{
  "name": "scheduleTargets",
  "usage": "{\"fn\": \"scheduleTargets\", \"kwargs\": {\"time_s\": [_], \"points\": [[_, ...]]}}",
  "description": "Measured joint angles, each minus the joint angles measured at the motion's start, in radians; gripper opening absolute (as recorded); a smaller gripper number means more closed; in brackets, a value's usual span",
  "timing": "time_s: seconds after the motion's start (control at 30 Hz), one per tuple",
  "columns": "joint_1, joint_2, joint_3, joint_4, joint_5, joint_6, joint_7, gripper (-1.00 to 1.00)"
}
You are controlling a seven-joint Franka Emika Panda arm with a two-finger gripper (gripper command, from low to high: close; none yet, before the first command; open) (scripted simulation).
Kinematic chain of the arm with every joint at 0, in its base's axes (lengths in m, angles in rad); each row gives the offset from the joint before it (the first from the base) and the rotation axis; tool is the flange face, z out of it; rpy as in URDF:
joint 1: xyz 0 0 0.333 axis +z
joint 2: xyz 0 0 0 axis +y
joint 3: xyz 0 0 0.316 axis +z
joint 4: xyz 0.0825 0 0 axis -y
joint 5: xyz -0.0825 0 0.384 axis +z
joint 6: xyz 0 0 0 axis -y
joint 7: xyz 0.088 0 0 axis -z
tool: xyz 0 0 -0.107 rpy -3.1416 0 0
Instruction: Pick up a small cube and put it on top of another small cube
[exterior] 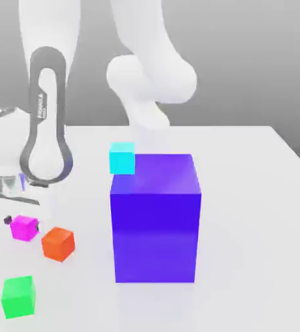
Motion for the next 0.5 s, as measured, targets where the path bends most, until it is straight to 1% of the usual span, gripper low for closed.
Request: {"fn": "scheduleTargets", "kwargs": {"time_s": [0.1,0.13,0.2,0.3,0.4,0.47,0.5], "points": [[0.000,0.000,0.000,0.000,-0.001,-0.002,0.001,-1.00],[-0.013,0.008,0.015,0.003,0.011,0.005,-0.008,-1.00],[0.024,-0.017,-0.029,-0.005,-0.024,-0.014,0.018,-1.00],[0.113,-0.089,-0.144,-0.028,-0.138,-0.063,0.106,-1.00],[0.173,-0.172,-0.238,-0.052,-0.289,-0.114,0.220,-1.00],[0.184,-0.229,-0.272,-0.067,-0.389,-0.151,0.294,-1.00],[0.192,-0.238,-0.273,-0.059,-0.411,-0.168,0.291,-1.00]]}}
